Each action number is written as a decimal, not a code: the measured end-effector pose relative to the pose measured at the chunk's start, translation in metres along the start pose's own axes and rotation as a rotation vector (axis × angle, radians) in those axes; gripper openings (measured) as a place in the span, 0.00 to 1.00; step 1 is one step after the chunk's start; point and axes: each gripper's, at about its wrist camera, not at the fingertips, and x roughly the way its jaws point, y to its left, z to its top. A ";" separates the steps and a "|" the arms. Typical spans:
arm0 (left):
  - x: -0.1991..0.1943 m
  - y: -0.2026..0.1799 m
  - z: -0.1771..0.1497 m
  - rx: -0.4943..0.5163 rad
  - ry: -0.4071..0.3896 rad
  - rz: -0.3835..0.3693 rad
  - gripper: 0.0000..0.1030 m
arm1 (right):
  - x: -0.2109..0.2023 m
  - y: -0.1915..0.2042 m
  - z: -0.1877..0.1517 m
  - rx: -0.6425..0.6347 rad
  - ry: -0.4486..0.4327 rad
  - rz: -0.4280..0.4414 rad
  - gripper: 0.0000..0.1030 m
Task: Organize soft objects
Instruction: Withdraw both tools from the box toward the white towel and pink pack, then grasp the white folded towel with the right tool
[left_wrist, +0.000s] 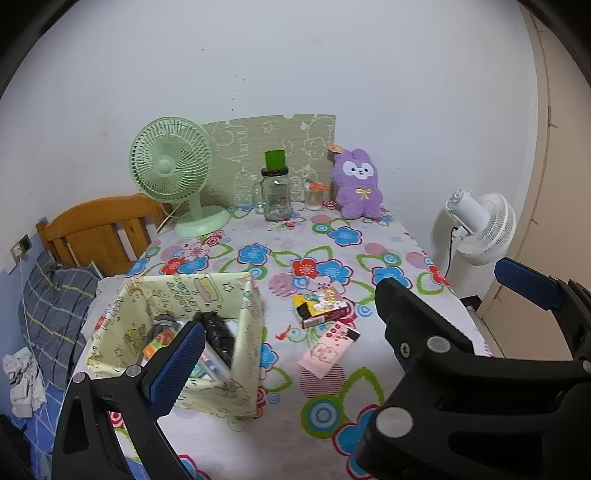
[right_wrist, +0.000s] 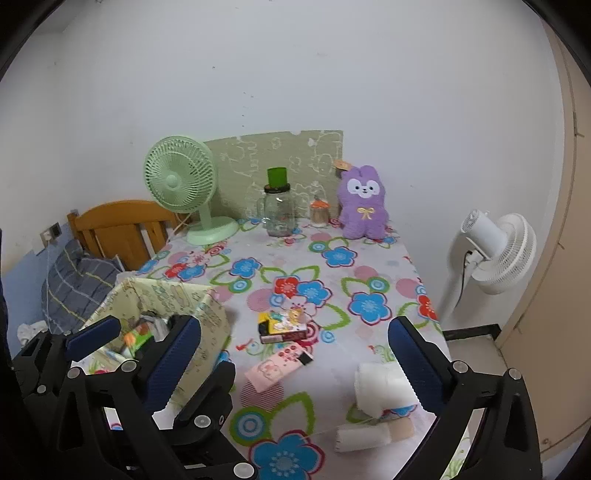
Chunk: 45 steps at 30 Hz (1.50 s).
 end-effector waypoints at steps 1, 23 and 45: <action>0.001 -0.003 -0.002 0.003 0.002 -0.004 1.00 | 0.000 -0.002 -0.002 -0.003 0.001 -0.007 1.00; 0.053 -0.054 -0.043 0.049 0.139 -0.098 1.00 | 0.028 -0.056 -0.054 0.039 0.030 -0.099 1.00; 0.117 -0.074 -0.054 0.104 0.232 -0.088 1.00 | 0.091 -0.088 -0.076 0.088 0.144 -0.109 1.00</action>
